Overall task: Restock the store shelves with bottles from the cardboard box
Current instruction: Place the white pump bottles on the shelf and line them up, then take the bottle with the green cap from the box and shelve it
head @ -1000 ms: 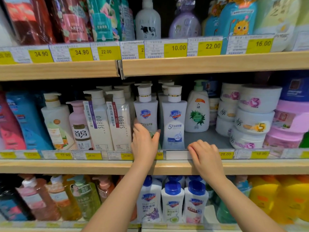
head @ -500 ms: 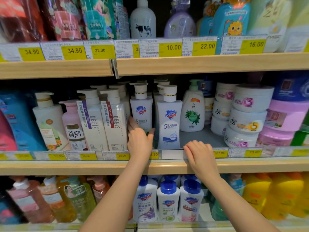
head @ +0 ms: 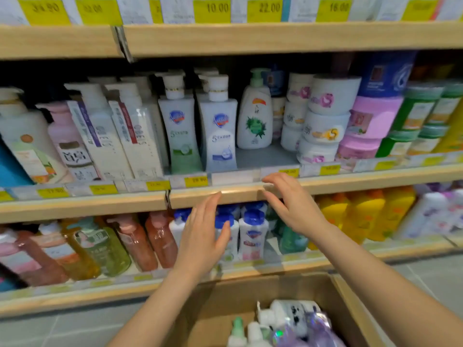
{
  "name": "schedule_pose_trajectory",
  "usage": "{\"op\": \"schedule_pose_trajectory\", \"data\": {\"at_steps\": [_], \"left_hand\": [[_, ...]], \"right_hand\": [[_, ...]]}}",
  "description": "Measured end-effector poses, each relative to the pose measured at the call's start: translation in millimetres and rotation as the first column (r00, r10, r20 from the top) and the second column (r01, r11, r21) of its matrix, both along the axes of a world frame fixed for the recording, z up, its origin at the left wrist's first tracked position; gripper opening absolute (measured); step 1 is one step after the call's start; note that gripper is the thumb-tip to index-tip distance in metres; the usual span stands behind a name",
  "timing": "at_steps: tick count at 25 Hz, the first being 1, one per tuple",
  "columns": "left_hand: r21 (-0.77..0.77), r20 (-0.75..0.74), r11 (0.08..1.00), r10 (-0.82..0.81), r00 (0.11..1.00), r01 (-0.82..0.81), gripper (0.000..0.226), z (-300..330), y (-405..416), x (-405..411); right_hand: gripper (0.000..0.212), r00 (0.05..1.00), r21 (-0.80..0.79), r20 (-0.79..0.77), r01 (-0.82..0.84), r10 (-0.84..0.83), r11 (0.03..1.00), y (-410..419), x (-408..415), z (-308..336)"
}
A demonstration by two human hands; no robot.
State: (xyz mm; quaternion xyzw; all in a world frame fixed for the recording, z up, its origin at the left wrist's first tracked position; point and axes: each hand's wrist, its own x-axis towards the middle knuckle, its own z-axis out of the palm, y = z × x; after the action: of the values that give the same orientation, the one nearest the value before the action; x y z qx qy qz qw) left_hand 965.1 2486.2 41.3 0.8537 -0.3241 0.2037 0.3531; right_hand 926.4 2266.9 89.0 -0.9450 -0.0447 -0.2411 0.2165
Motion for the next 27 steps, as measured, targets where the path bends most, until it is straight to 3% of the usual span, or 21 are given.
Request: {"op": "schedule_pose_trajectory", "data": {"at_steps": [5, 9, 14, 18, 24, 27], "left_hand": [[0.151, -0.183, 0.984, -0.063, 0.981, 0.092, 0.056, -91, 1, -58], [0.191, -0.435, 0.977, 0.0, 0.9, 0.093, 0.056, -147, 14, -110], [0.249, -0.563, 0.968, 0.18, 0.807, -0.042, 0.056, -158, 47, -155], [0.271, -0.626, 0.962, 0.202, 0.753, -0.033, 0.058, -172, 55, -174], [0.307, -0.844, 0.94, 0.199, 0.498, 0.146, 0.073, -220, 41, -142], [0.209, -0.93, 0.955, 0.127, 0.344, 0.211, 0.072, -226, 25, -127]], "right_hand": [[0.038, 0.99, 0.029, -0.134, -0.03, 0.033, 0.999, -24, -63, -78], [0.047, 0.947, 0.164, -0.296, -0.078, 0.125, 0.983, -27, -110, -155], [0.041, 0.843, 0.264, -0.453, -0.185, 0.291, 0.947, -3, -146, -201], [0.04, 0.831, 0.276, -0.45, -0.217, 0.326, 0.936, 7, -158, -225], [0.042, 0.855, 0.285, -0.44, -0.157, 0.275, 0.945, 10, -158, -261], [0.036, 0.863, 0.298, -0.425, -0.152, 0.274, 0.942, 11, -163, -269]]}}
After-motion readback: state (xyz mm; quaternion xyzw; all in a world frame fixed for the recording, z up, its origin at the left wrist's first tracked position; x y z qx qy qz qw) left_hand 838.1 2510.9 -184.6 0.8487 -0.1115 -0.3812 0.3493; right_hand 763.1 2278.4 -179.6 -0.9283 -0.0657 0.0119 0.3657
